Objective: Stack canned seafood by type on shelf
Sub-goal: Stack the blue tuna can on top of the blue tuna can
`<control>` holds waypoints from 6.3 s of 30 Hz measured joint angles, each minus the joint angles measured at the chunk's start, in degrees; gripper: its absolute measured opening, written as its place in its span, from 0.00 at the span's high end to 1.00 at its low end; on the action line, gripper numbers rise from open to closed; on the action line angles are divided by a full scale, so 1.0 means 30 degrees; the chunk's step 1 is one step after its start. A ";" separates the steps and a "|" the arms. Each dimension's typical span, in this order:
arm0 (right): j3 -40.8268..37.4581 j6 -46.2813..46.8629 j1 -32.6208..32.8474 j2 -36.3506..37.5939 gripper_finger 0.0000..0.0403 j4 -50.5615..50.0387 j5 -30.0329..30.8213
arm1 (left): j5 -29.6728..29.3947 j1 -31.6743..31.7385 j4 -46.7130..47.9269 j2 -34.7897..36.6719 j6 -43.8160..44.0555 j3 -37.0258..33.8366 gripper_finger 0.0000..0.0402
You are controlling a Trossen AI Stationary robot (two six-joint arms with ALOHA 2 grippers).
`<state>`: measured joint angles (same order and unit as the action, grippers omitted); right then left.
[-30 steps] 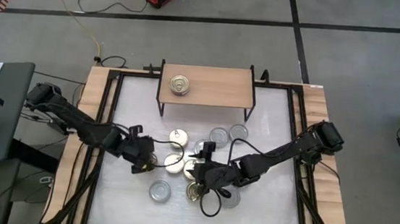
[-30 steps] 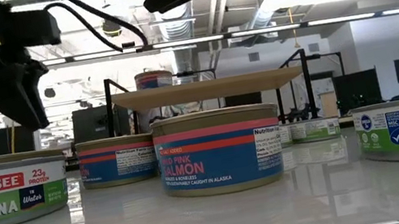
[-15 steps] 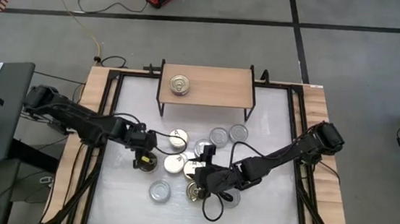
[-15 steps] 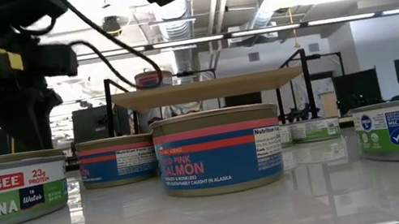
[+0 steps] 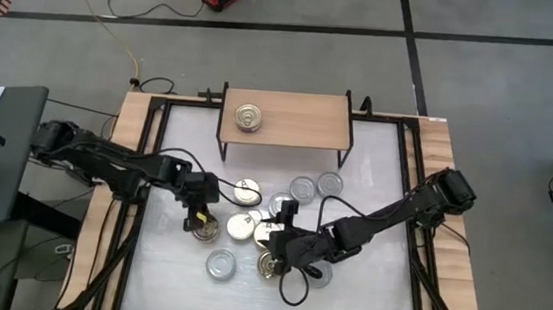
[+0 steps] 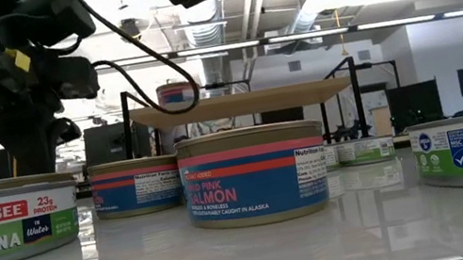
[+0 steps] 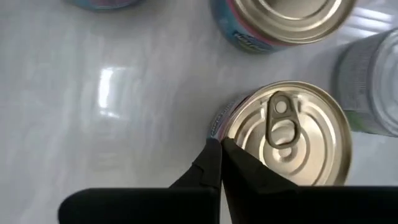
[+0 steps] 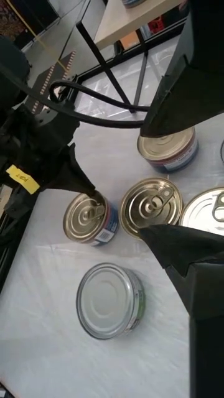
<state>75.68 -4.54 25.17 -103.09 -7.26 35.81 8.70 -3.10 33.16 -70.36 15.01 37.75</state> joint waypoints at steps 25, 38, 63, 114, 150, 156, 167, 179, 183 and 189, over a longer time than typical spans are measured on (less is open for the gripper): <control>-0.0007 0.0204 -0.0568 0.0007 0.32 -0.0594 -0.2659 | 0.2553 0.3871 0.0601 -0.0011 -0.1638 -0.0034 0.97; -0.0007 0.0481 -0.0568 0.0007 0.32 -0.0572 -0.2652 | 0.3576 0.3090 0.0169 0.0815 -0.0998 0.0002 0.68; -0.0007 0.0291 -0.0671 0.0007 0.32 -0.0659 -0.2426 | -0.2541 -0.2425 -0.0761 -0.1447 -0.0727 0.0053 1.00; -0.0007 0.1080 -0.0772 0.0007 0.32 -0.1330 -0.0472 | -0.9138 -1.2989 0.4595 -0.6266 0.7654 0.6848 0.58; -0.0007 0.1508 -0.0131 0.0007 0.32 -0.1037 -0.0380 | -0.8795 -1.2033 0.5211 -0.3060 0.6880 0.7215 1.00; -0.0007 0.1517 -0.0007 0.0007 0.32 -0.0919 -0.1520 | -0.8349 -0.9667 0.6695 0.0087 0.5328 0.7259 1.00; -0.0007 0.1924 -0.0094 0.0007 0.32 -0.1088 -0.3060 | -0.8438 -0.7514 0.5427 0.2014 0.5248 0.7251 0.91; -0.0007 0.1417 -0.0747 0.0007 0.32 -0.1264 -0.3045 | -0.7615 -1.0368 0.5587 -0.1890 0.9479 0.7230 0.37; -0.0007 0.1335 -0.0823 0.0007 0.32 -0.1264 -0.3017 | -0.7587 -1.0408 0.5128 -0.2559 1.0527 0.7237 0.26; -0.0007 0.1070 -0.0806 0.0007 0.32 -0.1155 -0.3002 | -0.6962 -1.0299 0.4854 -0.4063 1.1455 0.7251 0.15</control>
<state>75.66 -1.33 22.75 -103.07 -10.72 26.81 -12.19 -34.00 47.72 -82.55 49.38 59.51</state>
